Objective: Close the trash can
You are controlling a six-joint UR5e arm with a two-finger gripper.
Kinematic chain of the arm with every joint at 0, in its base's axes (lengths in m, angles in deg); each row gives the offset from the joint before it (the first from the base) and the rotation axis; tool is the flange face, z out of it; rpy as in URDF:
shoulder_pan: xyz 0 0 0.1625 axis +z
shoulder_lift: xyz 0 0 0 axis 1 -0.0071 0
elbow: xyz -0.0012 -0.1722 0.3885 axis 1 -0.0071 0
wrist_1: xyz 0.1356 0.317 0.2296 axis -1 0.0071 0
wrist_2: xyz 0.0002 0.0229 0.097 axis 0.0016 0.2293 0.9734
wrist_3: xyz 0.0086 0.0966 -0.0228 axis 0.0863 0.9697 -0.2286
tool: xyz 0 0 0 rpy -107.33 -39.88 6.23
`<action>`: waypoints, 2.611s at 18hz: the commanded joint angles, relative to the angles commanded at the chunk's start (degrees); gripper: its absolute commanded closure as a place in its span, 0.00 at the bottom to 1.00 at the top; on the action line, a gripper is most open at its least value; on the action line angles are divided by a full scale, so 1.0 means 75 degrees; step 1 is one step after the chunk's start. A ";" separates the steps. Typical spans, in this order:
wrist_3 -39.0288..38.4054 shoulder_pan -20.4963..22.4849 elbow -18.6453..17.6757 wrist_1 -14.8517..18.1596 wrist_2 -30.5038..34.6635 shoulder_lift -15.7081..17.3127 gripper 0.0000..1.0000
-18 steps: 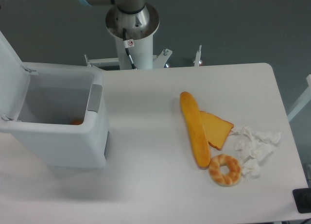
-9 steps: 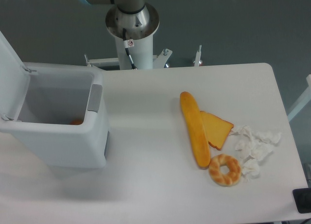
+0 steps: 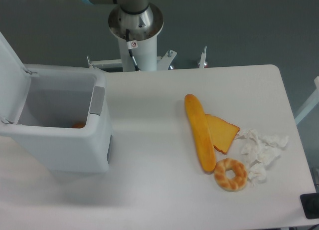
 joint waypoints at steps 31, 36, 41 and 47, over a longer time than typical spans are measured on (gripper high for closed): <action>0.0175 0.0609 -0.0246 -0.0058 0.0842 -0.0047 0.00; 0.0703 0.0644 -0.0480 -0.0047 0.1324 -0.0035 0.00; 0.0890 0.1054 -0.0492 -0.0047 0.1383 -0.0035 0.00; 0.0938 0.1301 -0.0504 -0.0035 0.1686 -0.0012 0.00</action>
